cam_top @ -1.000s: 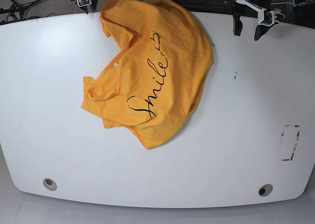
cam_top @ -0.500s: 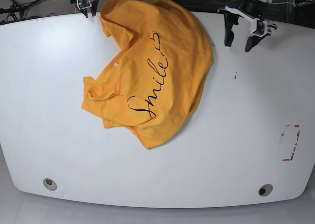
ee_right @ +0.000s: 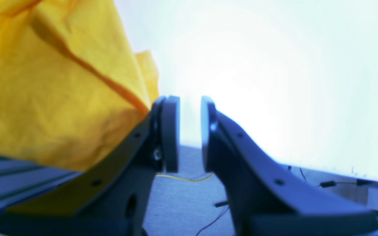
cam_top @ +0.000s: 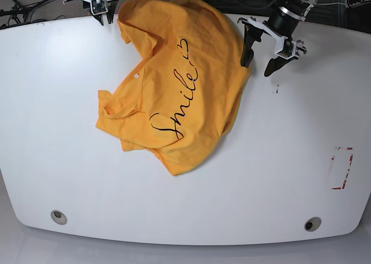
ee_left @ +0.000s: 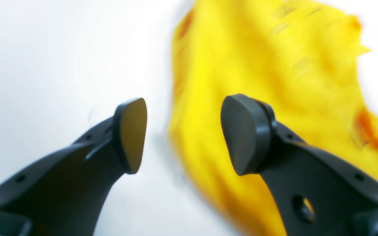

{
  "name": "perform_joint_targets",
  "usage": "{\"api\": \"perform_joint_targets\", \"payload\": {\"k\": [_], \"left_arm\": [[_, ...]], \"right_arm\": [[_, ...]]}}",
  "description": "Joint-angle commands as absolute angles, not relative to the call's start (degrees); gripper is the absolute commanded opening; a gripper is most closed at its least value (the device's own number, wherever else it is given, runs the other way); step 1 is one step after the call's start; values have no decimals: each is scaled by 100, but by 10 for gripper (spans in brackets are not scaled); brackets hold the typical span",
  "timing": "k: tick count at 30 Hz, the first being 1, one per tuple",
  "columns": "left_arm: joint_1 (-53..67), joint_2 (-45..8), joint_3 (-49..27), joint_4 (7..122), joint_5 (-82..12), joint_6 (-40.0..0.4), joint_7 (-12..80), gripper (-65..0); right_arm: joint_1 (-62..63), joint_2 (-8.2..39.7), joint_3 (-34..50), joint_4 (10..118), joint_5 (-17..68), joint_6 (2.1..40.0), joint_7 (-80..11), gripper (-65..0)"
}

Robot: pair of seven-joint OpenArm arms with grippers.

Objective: Fold the T-shirt properly
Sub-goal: 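Lower both grippers over the orange shirt's collar region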

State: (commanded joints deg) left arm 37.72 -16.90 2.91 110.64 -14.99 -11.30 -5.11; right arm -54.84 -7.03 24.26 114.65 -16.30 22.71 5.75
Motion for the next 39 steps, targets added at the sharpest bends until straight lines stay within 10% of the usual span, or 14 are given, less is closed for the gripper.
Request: {"api": "perform_joint_targets", "payload": {"k": [39], "left_arm": [[2044, -1426, 190, 9691, -1442, -1070, -6, -285]], "right_arm": [[-4489, -764, 2301, 11622, -1686, 2328, 280, -550]]}}
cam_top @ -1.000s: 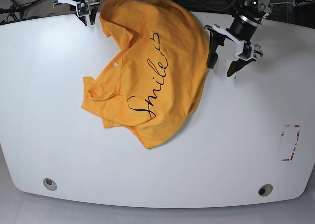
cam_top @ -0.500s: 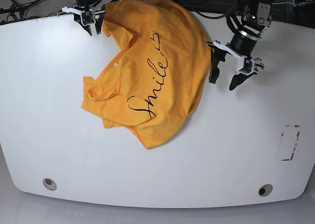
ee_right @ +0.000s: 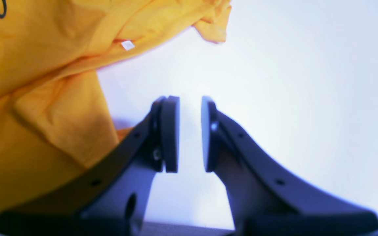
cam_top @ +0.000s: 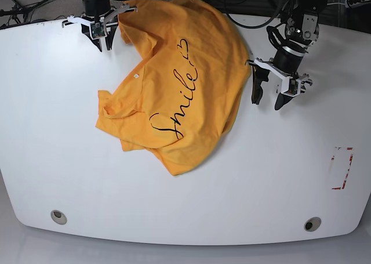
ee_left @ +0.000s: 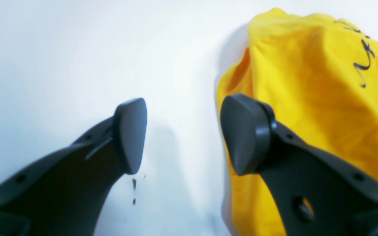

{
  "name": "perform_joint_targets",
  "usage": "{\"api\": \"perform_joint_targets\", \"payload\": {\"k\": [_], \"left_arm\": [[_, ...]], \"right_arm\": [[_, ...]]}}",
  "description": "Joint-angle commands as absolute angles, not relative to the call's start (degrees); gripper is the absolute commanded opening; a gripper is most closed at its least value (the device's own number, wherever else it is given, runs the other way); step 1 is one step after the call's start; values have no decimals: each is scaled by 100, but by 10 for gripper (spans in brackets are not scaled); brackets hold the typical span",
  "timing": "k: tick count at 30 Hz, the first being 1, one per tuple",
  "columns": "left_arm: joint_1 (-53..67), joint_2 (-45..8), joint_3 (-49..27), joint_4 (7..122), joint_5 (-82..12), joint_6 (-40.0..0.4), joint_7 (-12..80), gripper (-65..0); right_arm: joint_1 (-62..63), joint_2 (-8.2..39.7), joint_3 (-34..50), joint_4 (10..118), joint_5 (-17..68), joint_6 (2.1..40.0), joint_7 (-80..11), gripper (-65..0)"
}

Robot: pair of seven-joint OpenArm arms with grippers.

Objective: Fold the T-shirt properly
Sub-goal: 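Lower both grippers over the orange shirt's collar region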

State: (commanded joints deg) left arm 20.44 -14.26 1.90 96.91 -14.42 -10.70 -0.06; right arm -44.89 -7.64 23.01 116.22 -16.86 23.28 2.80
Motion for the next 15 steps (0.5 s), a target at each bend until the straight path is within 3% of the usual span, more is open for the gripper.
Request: {"api": "perform_joint_targets", "payload": {"k": [8, 10, 15], "left_arm": [[1926, -1392, 137, 9652, -1443, -1059, 140, -281], [1941, -1386, 128, 9885, -1462, -1121, 194, -282], [1923, -1376, 126, 9953, -1455, -1131, 188, -282]], "right_arm": [[-4497, -778, 2298, 11711, -1664, 2353, 303, -521], [-4479, -769, 2242, 11765, -1620, 2399, 269, -346], [-4390, -765, 2174, 11782, -1604, 2386, 263, -230]]}}
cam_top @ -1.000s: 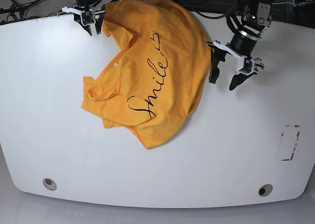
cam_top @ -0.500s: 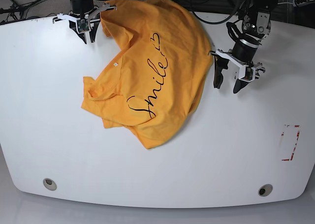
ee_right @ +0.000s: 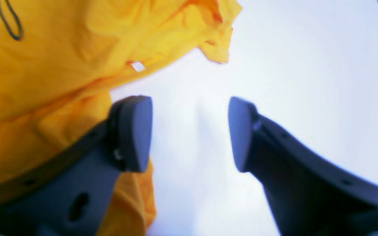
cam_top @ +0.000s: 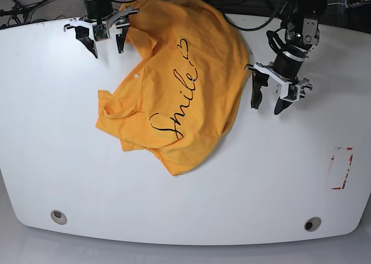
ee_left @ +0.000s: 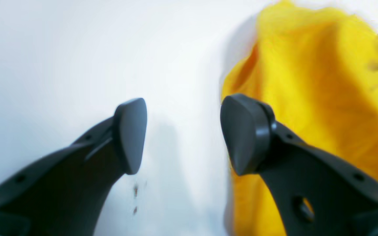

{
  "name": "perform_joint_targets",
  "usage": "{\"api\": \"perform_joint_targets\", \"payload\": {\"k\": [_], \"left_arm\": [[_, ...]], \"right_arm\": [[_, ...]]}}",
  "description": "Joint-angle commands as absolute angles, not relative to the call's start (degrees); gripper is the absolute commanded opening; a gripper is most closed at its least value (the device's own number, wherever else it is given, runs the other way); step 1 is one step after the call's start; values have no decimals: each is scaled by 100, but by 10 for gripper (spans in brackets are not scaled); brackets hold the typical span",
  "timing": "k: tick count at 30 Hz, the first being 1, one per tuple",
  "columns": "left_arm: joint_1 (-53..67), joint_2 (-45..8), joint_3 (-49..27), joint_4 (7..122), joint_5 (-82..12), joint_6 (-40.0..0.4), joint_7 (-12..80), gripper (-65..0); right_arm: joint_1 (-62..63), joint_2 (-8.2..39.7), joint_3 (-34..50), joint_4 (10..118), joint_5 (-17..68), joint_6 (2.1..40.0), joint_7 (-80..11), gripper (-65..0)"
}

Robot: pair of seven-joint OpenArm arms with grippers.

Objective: Fold the T-shirt properly
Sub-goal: 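Lower both grippers over the orange shirt's collar region, then move the right gripper along the shirt edge toward the sleeve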

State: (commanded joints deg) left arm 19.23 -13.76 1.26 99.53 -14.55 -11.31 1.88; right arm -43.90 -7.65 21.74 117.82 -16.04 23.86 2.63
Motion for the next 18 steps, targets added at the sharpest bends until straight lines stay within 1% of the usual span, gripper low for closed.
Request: {"api": "perform_joint_targets", "payload": {"k": [3, 7, 18], "left_arm": [[1914, -1368, 127, 9984, -1443, -1150, 151, -284], [1875, -1373, 131, 9967, -1433, -1103, 141, -285], [1732, -1357, 155, 9935, -1455, -1133, 198, -285]], "right_arm": [[-4287, -759, 2114, 11767, -1602, 2378, 253, -188], [-3921, -780, 2007, 11736, -1597, 2369, 95, -156], [-3007, -878, 2025, 11740, -1550, 2454, -594, -172]]}}
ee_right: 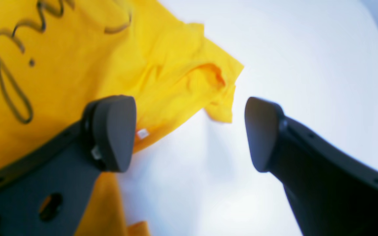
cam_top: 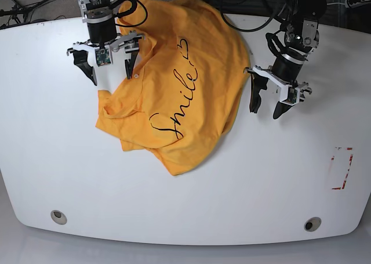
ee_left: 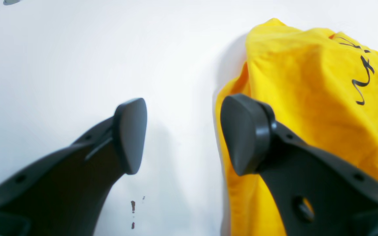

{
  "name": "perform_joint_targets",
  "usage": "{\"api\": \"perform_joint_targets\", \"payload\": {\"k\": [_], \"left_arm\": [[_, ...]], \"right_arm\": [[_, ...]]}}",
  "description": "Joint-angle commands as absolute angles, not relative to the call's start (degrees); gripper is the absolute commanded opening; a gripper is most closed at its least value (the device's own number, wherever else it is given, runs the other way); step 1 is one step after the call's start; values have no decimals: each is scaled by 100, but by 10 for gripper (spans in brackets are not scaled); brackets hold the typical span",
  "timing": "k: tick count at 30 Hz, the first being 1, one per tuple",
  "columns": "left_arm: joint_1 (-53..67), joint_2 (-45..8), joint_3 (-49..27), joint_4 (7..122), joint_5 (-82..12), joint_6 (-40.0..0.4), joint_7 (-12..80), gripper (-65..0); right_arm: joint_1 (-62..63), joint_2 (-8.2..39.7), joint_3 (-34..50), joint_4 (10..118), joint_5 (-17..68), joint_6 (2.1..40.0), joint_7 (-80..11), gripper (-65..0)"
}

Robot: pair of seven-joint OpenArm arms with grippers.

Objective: Fold the T-shirt properly
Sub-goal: 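Move the right gripper along the shirt edge toward the sleeve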

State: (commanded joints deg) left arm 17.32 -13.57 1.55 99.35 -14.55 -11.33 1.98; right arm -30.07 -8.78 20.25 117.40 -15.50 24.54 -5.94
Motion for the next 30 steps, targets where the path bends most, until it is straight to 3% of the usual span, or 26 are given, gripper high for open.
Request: {"api": "perform_joint_targets", "payload": {"k": [13, 30], "left_arm": [[1686, -1319, 141, 9800, -1468, -1112, 263, -284], [1726, -1318, 149, 9882, -1493, -1123, 183, -286]], "right_arm": [[-2252, -887, 1923, 11662, -1541, 2888, -1165, -167], [-2022, -649, 1846, 11669, -1516, 2800, -1448, -175]]}}
